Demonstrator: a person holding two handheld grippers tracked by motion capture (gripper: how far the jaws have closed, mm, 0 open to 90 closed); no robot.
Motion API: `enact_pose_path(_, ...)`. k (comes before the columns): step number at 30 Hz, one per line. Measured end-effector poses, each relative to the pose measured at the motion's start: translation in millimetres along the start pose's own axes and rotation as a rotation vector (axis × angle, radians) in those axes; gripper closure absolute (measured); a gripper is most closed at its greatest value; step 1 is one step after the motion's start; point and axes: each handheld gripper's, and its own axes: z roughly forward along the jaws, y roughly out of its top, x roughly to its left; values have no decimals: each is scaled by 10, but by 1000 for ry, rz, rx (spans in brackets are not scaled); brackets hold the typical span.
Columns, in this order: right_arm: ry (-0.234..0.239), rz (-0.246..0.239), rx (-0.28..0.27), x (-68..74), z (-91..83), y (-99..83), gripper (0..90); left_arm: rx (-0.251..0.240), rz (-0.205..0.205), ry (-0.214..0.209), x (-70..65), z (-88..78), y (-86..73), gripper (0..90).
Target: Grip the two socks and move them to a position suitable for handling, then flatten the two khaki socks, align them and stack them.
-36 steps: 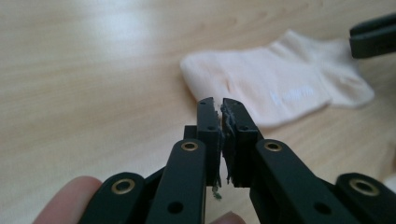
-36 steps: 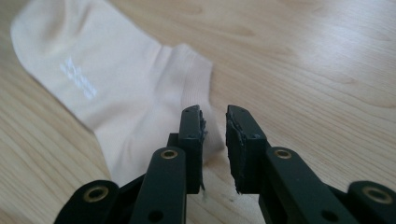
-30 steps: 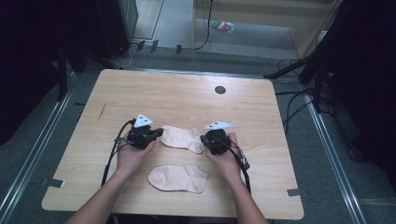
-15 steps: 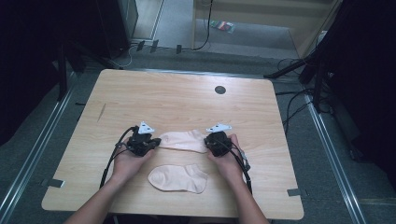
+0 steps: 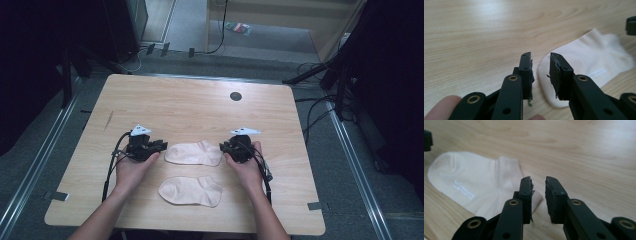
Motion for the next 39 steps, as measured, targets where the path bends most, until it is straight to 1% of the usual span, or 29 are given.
enact_pose_path(1,-6,-12,10,13,33,-14,718,20,16,6,-8,22,-11,694)
enact_pose_path(2,-13,-22,12,21,58,-28,701,27,24,17,-22,39,-23,682)
enact_pose_path(3,-11,-13,13,27,72,-39,685,27,24,17,-22,39,-23,666)
enact_pose_path(4,-9,-6,5,27,82,-47,664,14,29,15,-45,40,-41,643)
enact_pose_path(5,-8,-2,-3,30,89,-54,641,12,27,7,-53,34,-42,626)
enact_pose_path(6,-9,0,-3,37,97,-57,625,2,23,9,-66,32,-43,608)
enact_pose_path(8,-8,-13,-2,58,114,-59,590,0,25,4,-72,25,-39,570)
enact_pose_path(9,-12,-21,-2,71,121,-58,579,-9,27,8,-82,21,-36,560)
enact_pose_path(11,-26,-31,3,87,132,-56,569,-17,20,-2,-84,11,-34,551)
enact_pose_path(12,-29,-32,5,89,137,-57,566,-11,29,0,-87,16,-39,553)
enact_pose_path(13,-29,-32,5,89,137,-57,566,-11,29,0,-87,16,-39,565)
enact_pose_path(14,-32,-34,12,88,152,-67,567,10,52,-6,-106,43,-54,575)
enact_pose_path(15,-35,-36,16,90,157,-75,568,10,52,-6,-106,43,-54,587)
enact_pose_path(16,-37,-36,16,93,159,-81,572,28,88,11,-140,69,-73,605)
enact_pose_path(18,-47,-40,11,105,157,-91,585,31,104,23,-168,90,-87,631)
enact_pose_path(19,-52,-50,11,112,158,-93,595,39,116,35,-180,98,-91,645)
enact_pose_path(21,-76,-80,9,138,163,-103,621,39,136,43,-201,108,-99,710)
enact_pose_path(22,-88,-98,7,151,165,-110,633,40,141,36,-209,110,-102,741)
enact_pose_path(24,-93,-107,0,175,163,-129,669,42,159,32,-222,112,-107,814)
enact_pose_path(26,-86,-105,1,190,161,-133,755,39,167,36,-223,110,-108,876)
enact_pose_path(27,-81,-104,3,199,161,-132,807,40,171,41,-227,108,-107,885)
enact_pose_path(29,-76,-94,10,218,163,-126,842,39,178,41,-232,105,-108,892)
enact_pose_path(30,-76,-93,15,222,164,-118,848,37,184,47,-235,88,-103,894)
enact_pose_path(31,-70,-91,21,220,163,-109,850,31,179,43,-235,69,-94,896)
enact_pose_path(32,-56,-76,25,213,159,-102,852,24,181,38,-232,40,-80,896)
enact_pose_path(33,-46,-68,22,206,151,-96,852,15,177,32,-234,9,-64,897)
enact_pose_path(34,-44,-60,17,208,135,-89,853,12,179,26,-235,-27,-43,897)
enact_pose_path(38,-34,-40,-9,220,42,-59,855,-24,180,13,-255,-154,11,897)
enact_pose_path(39,-34,-40,-9,220,42,-59,855,-24,180,13,-255,-154,11,898)
